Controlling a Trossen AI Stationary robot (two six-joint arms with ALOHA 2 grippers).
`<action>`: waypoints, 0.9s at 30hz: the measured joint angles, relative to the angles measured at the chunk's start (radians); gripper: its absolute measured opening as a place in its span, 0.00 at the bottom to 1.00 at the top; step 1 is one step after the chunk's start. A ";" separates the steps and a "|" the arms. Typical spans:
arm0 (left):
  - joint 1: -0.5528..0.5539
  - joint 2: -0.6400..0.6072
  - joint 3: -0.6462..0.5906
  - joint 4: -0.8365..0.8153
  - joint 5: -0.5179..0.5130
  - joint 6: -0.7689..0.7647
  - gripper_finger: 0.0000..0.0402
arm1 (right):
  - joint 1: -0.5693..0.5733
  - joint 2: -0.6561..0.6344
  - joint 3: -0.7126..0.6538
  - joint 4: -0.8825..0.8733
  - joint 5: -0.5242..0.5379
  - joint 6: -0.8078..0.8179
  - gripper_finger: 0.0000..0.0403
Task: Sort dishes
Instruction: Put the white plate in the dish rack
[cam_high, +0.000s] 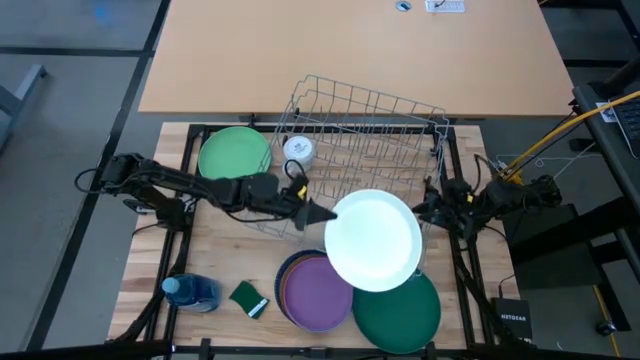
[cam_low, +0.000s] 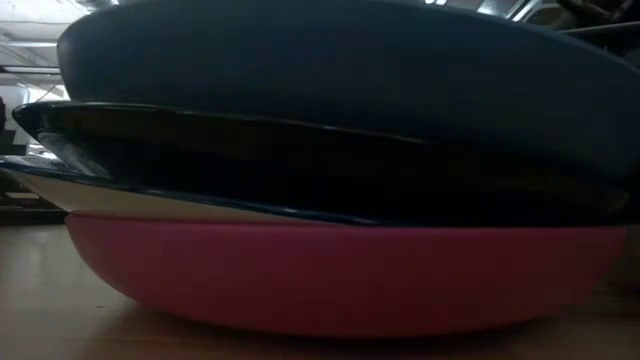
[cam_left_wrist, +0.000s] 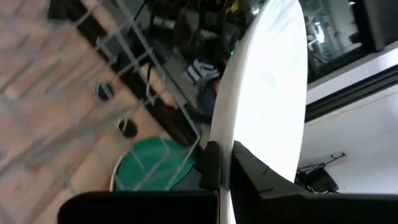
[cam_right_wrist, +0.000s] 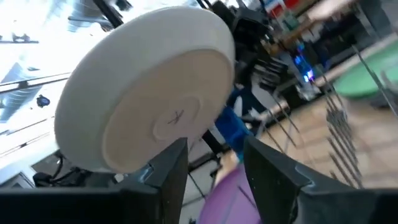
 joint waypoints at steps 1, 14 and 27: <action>0.009 -0.001 0.000 0.000 0.001 0.009 0.00 | 0.000 0.000 0.000 0.018 0.000 -0.012 0.40; 0.128 -0.001 0.000 -0.023 -0.002 0.076 0.00 | 0.000 0.001 0.000 0.079 0.282 -0.057 0.40; 0.184 -0.001 0.000 -0.256 -0.008 0.032 0.00 | 0.000 0.187 0.000 0.072 0.390 -0.049 0.40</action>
